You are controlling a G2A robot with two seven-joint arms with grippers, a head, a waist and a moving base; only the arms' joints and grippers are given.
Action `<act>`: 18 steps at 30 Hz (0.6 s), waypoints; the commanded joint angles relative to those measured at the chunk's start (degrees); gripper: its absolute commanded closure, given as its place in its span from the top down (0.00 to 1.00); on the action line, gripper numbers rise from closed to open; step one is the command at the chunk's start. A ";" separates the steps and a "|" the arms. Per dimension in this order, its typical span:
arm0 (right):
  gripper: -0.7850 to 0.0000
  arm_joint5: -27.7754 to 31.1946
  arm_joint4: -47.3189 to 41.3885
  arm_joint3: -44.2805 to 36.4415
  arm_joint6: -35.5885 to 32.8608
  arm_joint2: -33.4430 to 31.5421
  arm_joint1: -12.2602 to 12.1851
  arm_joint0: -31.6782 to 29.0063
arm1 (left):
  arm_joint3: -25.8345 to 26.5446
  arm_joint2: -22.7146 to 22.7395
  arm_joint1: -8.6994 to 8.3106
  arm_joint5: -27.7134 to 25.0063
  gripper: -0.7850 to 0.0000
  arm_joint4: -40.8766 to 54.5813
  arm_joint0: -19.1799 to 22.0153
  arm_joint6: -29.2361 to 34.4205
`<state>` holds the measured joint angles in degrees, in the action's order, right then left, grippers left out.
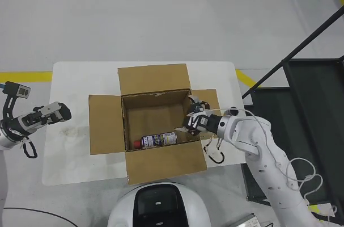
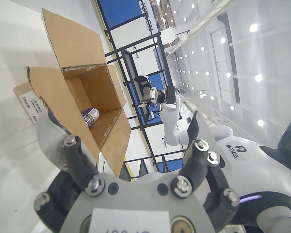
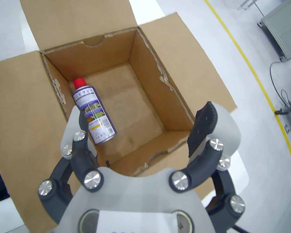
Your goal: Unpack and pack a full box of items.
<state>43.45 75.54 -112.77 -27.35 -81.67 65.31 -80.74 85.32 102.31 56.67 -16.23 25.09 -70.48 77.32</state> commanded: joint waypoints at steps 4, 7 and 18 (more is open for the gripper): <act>1.00 -0.50 0.39 -2.94 3.11 -11.17 -1.10 -10.59 | 0.00 0.00 0.00 0.00 1.00 0.00 0.00 0.00; 1.00 -0.70 -0.36 -4.06 5.43 -15.84 -1.43 -15.38 | 0.00 0.00 0.00 0.00 1.00 0.00 0.00 0.00; 1.00 -1.13 -0.38 -4.14 5.82 -17.26 -1.53 -16.81 | 0.00 0.00 0.00 0.00 1.00 0.00 0.00 0.00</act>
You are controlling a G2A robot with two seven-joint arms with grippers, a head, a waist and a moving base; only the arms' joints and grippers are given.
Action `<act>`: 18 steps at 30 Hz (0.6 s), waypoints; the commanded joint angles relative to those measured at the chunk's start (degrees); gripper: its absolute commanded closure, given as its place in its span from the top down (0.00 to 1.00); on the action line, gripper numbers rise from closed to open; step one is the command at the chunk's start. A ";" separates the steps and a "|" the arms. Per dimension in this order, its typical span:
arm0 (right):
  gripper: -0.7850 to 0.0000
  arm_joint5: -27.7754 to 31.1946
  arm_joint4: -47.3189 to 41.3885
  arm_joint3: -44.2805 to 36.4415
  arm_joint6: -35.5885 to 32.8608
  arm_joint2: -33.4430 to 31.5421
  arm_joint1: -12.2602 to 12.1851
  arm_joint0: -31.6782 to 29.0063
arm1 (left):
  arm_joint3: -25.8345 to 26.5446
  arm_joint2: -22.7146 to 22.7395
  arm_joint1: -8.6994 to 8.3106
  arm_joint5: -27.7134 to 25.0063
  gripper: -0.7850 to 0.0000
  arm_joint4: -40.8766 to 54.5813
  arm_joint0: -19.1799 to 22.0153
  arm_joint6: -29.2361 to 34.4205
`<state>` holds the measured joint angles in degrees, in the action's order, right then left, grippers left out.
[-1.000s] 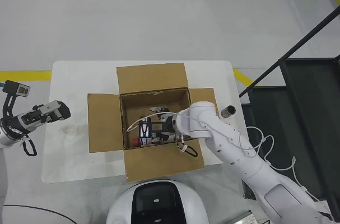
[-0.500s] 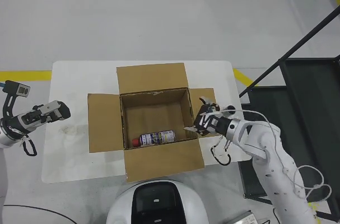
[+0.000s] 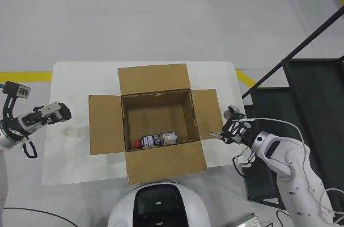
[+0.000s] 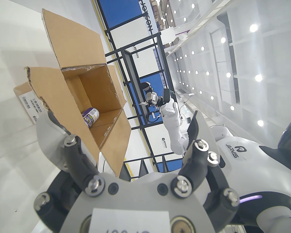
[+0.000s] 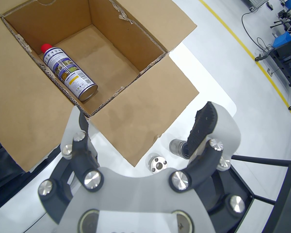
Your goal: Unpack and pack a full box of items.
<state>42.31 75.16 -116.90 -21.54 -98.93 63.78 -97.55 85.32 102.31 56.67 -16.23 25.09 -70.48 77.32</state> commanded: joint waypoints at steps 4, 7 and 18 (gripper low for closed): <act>1.00 0.00 0.00 0.00 0.00 0.00 0.00 0.00 | 0.00 0.00 0.00 0.00 1.00 0.00 0.00 0.00; 1.00 0.00 0.00 0.00 0.00 0.00 0.00 0.00 | 0.00 0.00 0.00 0.00 1.00 0.00 0.00 0.00; 1.00 -6.20 -0.90 15.20 -6.07 -4.24 -0.45 1.22 | 0.00 0.00 0.00 0.00 1.00 0.00 0.00 0.00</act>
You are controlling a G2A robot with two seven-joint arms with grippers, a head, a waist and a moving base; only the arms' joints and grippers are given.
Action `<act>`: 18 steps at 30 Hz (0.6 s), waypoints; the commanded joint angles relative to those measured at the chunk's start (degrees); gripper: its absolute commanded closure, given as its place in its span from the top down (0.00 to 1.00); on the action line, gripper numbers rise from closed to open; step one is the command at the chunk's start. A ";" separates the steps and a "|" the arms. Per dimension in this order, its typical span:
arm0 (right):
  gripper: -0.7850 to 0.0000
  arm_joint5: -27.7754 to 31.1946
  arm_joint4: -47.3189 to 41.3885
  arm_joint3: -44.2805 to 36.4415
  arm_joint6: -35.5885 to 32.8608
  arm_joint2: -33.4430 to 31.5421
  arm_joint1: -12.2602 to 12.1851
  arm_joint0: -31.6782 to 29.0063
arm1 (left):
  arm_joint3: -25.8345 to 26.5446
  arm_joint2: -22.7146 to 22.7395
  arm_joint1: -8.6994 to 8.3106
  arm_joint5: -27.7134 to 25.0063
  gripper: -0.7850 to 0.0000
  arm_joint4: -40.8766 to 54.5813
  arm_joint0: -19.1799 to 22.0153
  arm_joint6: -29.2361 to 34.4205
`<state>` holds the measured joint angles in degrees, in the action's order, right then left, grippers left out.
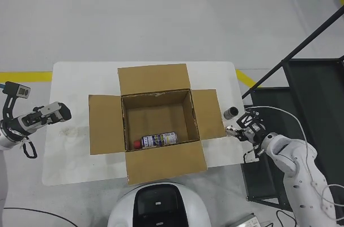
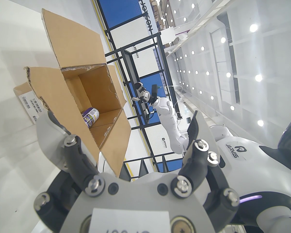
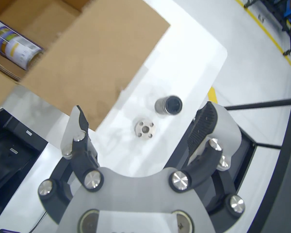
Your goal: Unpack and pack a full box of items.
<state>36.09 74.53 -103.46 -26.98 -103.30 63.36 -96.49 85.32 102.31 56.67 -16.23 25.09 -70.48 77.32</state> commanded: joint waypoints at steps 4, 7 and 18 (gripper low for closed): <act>1.00 0.49 -2.84 8.41 -5.07 1.59 -0.16 2.36 | 0.00 0.00 0.00 0.00 1.00 0.00 0.00 0.00; 1.00 -0.95 -5.06 12.44 -8.19 3.45 -0.09 5.11 | 0.00 0.00 0.00 0.00 1.00 0.00 0.00 0.00; 1.00 -5.86 -8.58 24.13 -11.92 9.21 0.26 13.74 | 0.00 0.00 0.00 0.00 1.00 0.00 0.00 0.00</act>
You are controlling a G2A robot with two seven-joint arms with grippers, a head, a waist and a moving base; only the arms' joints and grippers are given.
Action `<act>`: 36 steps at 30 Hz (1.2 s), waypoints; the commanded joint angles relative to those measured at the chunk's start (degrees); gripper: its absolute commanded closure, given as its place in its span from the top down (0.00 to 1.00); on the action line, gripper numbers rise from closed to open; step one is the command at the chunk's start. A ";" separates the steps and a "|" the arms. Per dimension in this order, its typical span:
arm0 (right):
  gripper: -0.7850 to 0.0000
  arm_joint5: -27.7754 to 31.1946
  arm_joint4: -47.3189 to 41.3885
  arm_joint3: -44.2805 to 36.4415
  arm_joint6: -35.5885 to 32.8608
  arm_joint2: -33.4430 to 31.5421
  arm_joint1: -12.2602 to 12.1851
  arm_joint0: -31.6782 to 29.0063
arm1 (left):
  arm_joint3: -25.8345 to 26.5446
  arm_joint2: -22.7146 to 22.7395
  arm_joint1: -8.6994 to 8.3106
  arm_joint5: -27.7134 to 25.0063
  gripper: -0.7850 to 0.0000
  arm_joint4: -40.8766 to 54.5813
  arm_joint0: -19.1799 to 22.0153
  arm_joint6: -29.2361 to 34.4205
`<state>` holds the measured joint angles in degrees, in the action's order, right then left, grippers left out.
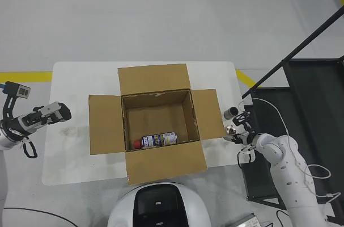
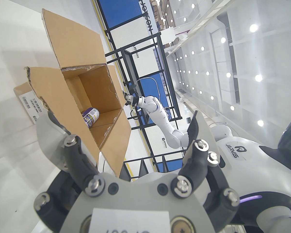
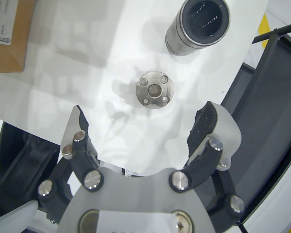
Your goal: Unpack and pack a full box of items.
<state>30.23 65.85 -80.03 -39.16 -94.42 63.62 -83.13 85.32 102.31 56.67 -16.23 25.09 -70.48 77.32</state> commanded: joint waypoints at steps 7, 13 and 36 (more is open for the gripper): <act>1.00 -1.68 1.34 5.54 2.11 2.84 0.09 3.12 | 0.00 0.00 0.00 0.00 1.00 0.00 0.00 0.00; 1.00 -2.77 1.80 8.60 3.13 4.90 0.22 5.43 | 0.00 0.00 0.00 0.00 1.00 0.00 0.00 0.00; 0.00 -7.43 5.30 11.32 2.73 8.49 -0.04 8.76 | 0.00 0.00 0.00 0.00 1.00 0.00 0.00 0.00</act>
<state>22.66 71.27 -68.13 -36.44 -85.73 63.64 -74.03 85.32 102.31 56.67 -16.23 25.09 -70.48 77.32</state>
